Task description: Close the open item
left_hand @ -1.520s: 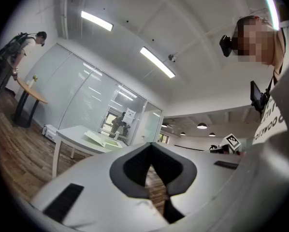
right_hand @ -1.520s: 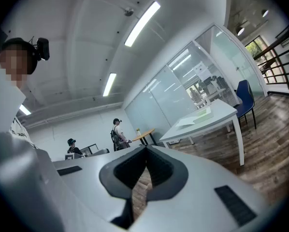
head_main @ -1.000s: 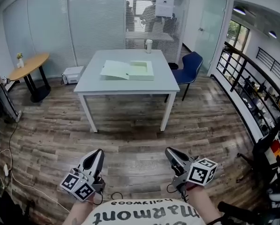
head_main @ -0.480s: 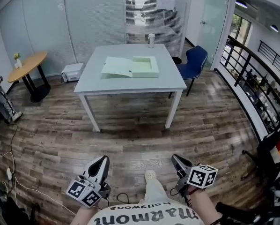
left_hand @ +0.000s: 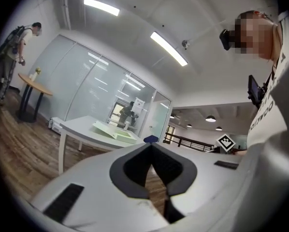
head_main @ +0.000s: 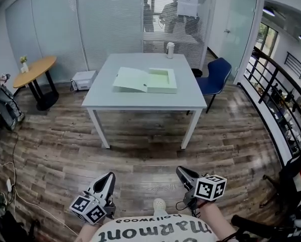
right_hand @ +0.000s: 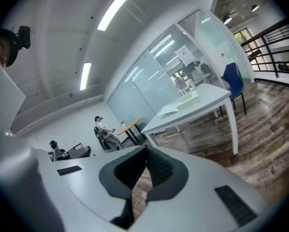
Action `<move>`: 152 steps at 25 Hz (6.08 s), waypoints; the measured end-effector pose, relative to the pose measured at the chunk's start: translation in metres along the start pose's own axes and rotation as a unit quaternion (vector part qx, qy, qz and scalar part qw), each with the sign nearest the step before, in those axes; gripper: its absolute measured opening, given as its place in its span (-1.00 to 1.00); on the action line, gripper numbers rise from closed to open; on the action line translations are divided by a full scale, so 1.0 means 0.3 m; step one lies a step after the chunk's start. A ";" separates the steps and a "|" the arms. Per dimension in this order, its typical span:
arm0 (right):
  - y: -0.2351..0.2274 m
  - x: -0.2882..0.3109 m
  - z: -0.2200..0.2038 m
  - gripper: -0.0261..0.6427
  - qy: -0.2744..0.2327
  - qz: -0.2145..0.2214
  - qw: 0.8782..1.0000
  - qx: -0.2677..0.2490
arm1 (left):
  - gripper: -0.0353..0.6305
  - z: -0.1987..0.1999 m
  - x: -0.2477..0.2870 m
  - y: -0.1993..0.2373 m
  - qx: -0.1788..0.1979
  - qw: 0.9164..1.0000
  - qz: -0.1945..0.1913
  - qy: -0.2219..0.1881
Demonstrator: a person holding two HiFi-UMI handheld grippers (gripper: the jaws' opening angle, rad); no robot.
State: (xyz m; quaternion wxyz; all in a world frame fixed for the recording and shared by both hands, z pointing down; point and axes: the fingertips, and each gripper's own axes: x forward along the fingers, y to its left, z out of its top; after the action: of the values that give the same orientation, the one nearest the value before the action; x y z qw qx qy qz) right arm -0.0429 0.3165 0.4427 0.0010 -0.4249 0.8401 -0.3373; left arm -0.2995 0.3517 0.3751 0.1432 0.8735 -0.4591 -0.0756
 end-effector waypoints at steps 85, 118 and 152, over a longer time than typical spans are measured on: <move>-0.635 1.549 1.108 -0.92 -0.047 -0.065 0.994 -0.075 | -0.86 0.376 1.608 1.424 -0.050 0.998 0.036 0.014; -1.091 1.774 1.296 -0.92 0.072 0.007 0.996 -0.060 | -0.11 0.280 2.162 1.938 -0.372 0.920 -0.013 0.125; -1.461 1.376 1.411 -0.92 -0.015 -0.046 0.999 -0.004 | -0.12 0.392 2.810 0.838 -0.256 0.866 -0.371 0.215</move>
State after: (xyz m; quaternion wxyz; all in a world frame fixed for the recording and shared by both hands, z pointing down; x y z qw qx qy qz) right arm 0.1280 -0.3982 0.4823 -0.0040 -0.4676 0.8212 -0.3270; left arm -0.0488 -0.4990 0.3434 0.4187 0.9066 -0.0231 -0.0483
